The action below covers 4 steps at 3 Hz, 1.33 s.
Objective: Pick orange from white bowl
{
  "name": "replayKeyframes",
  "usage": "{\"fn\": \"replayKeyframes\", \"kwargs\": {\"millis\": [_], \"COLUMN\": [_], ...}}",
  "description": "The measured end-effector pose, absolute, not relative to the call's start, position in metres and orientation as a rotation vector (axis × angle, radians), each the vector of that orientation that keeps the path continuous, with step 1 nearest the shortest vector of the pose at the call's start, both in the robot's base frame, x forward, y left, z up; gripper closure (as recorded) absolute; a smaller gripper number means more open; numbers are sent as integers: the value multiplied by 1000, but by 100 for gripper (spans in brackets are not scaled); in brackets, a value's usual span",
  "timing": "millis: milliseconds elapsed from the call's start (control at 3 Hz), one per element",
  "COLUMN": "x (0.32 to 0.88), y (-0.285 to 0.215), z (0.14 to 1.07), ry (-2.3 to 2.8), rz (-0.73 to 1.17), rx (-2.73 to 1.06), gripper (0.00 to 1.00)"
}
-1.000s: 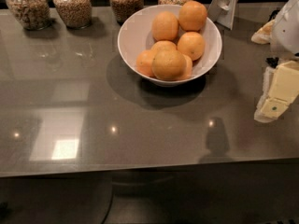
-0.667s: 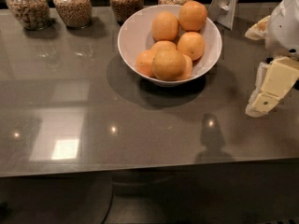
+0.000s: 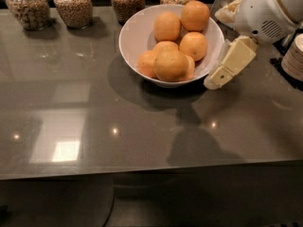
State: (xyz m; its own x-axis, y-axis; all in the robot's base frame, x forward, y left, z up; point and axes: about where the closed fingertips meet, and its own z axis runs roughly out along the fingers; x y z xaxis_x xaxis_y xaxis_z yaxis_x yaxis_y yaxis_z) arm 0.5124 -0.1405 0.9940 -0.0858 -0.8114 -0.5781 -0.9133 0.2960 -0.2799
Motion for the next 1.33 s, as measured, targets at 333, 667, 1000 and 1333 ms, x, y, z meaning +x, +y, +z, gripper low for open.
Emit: {"fn": "replayKeyframes", "kwargs": {"millis": [333,667,1000,1333], "x": [539,553,559,563], "y": [-113,-93,-83,-79], "z": [987,968,950,936], "ry": [1871,1869,1869,1865], "rz": [328,439,507,544], "rx": [-1487,-1485,-1485,-1481], "gripper": [0,0,0,0]}}
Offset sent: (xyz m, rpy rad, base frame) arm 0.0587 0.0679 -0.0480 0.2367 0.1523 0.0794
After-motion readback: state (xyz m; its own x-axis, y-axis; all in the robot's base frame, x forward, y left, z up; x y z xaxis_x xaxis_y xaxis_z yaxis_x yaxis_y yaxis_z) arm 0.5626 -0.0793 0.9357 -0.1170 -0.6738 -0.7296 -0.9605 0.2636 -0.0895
